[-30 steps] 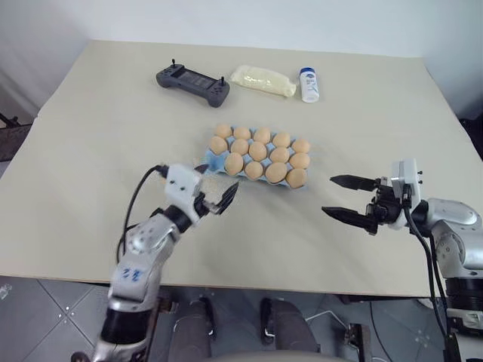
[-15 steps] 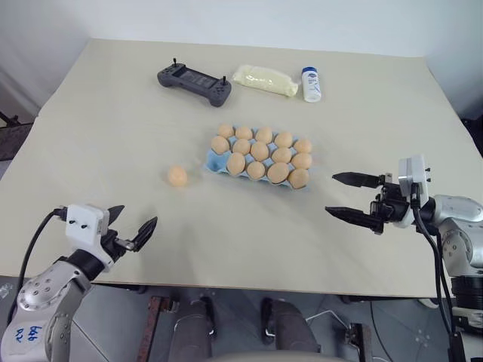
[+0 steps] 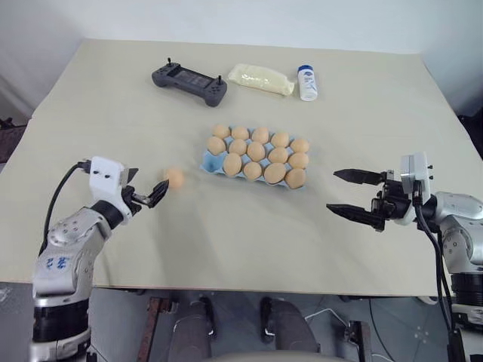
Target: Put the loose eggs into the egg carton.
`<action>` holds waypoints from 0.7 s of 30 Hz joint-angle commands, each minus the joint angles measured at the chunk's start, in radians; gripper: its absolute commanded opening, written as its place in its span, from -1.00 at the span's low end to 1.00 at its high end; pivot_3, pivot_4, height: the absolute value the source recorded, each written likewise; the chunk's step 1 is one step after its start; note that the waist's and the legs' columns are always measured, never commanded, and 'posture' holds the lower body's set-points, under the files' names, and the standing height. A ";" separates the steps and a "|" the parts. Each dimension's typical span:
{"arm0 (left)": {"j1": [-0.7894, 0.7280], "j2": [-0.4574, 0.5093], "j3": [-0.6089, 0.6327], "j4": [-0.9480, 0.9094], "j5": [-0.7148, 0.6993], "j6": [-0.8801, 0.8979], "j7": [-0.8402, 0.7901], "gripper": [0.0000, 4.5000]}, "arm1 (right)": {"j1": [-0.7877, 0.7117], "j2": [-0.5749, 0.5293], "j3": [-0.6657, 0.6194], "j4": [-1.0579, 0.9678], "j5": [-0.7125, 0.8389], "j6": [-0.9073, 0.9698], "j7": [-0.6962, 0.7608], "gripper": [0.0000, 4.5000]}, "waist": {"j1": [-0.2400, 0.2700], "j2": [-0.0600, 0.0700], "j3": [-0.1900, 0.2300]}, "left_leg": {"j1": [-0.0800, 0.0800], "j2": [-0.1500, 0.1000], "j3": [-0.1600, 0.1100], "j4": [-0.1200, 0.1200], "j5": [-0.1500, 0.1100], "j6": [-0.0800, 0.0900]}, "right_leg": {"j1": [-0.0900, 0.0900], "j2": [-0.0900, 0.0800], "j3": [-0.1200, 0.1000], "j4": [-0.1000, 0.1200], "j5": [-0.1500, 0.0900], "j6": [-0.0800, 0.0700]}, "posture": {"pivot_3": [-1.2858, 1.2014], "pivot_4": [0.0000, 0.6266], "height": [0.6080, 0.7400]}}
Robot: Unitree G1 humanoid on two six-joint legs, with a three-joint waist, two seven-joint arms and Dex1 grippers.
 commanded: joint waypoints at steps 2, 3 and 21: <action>-0.041 -0.015 -0.051 0.076 0.034 -0.065 -0.018 0.97 | 0.035 -0.009 -0.041 -0.065 0.022 -0.002 -0.031 1.00 | 0.000 0.000 0.000 | 0.000 0.000 0.000 0.000 0.000 0.000 | 0.000 0.000 -0.002 0.001 0.000 0.000 | 0.03 -0.52 1.00; -0.056 -0.020 -0.059 0.099 0.039 -0.071 -0.018 0.97 | 0.042 -0.009 -0.044 -0.072 0.024 -0.001 -0.037 1.00 | 0.001 0.000 0.000 | 0.001 0.000 0.000 0.000 0.000 0.000 | 0.000 0.000 -0.002 0.002 0.000 0.000 | 0.03 -0.52 1.00; -0.326 -0.075 -0.135 0.589 0.146 -0.351 -0.088 0.97 | 0.051 -0.014 -0.034 -0.093 0.024 0.019 -0.070 1.00 | 0.002 0.000 0.000 | -0.001 0.001 -0.001 0.008 -0.001 -0.001 | 0.002 -0.002 -0.007 0.003 0.001 -0.001 | 0.03 -0.52 1.00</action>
